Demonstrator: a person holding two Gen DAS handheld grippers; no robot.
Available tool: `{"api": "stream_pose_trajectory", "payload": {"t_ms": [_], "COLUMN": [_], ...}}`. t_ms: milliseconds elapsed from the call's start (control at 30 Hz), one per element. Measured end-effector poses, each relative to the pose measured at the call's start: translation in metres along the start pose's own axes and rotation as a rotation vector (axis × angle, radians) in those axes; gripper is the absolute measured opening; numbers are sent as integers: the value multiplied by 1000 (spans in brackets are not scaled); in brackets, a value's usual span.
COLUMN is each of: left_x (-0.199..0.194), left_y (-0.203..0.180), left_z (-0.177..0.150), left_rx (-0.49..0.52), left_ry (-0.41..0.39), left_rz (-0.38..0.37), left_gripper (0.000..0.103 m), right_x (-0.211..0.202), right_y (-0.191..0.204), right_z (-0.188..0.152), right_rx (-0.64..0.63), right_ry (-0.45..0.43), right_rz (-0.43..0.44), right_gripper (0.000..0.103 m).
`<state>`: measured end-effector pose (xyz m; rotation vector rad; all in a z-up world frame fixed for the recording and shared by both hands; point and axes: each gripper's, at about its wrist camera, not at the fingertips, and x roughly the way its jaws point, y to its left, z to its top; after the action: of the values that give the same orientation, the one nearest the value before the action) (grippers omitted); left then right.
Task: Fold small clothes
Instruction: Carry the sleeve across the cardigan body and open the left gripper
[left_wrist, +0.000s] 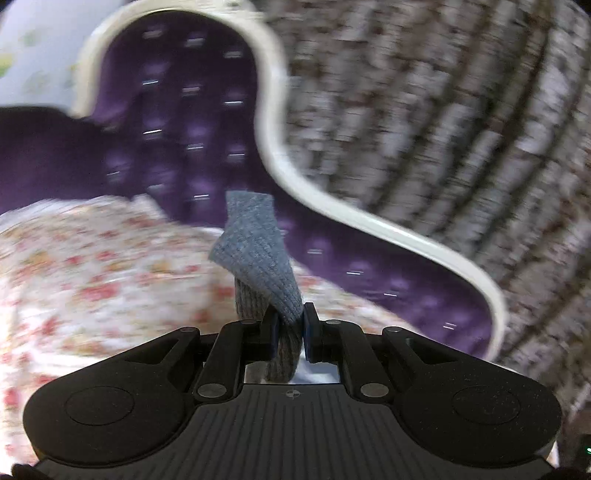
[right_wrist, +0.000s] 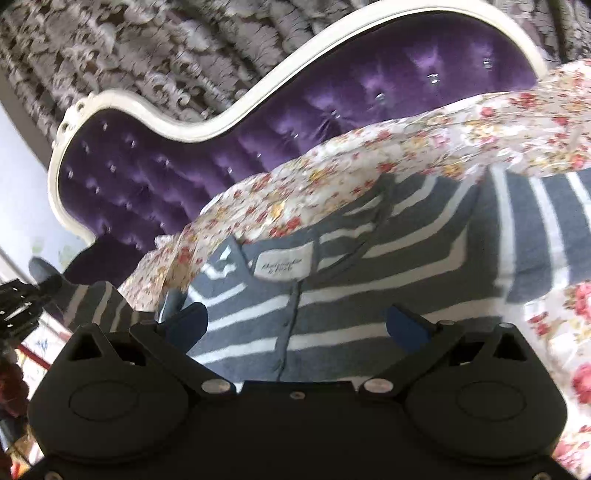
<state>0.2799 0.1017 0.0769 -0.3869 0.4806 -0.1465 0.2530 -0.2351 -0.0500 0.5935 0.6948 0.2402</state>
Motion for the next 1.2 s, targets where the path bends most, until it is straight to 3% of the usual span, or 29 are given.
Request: {"api": "stream_pose_trajectory", "payload": {"t_ms": [267, 500, 600, 633, 767, 900, 1000, 1200], "left_x": [39, 89, 103, 107, 100, 73, 62, 54], "left_y": [-103, -148, -154, -157, -162, -147, -128, -69], "left_z": [-34, -101, -125, -131, -139, -135, -136, -141], "left_rx": [123, 177, 209, 229, 295, 332, 344, 345], "left_ry": [89, 227, 282, 299, 327, 266, 245, 277], "left_rz": [-151, -163, -167, -171, -207, -228, -185, -38], "left_gripper": [12, 13, 22, 30, 37, 50, 53, 53], "right_x": [-16, -30, -35, -36, -41, -41, -36, -18], "right_y": [-30, -51, -56, -58, -65, -71, -70, -55], "right_z": [20, 33, 38, 39, 43, 45, 44, 36], "right_rx": [85, 147, 164, 167, 189, 203, 196, 117], "right_ry": [-62, -119, -144, -155, -191, -191, -175, -120], "right_rz": [-57, -90, -96, -104, -135, -149, -152, -105], "right_gripper": [103, 102, 102, 103, 103, 103, 103, 103]}}
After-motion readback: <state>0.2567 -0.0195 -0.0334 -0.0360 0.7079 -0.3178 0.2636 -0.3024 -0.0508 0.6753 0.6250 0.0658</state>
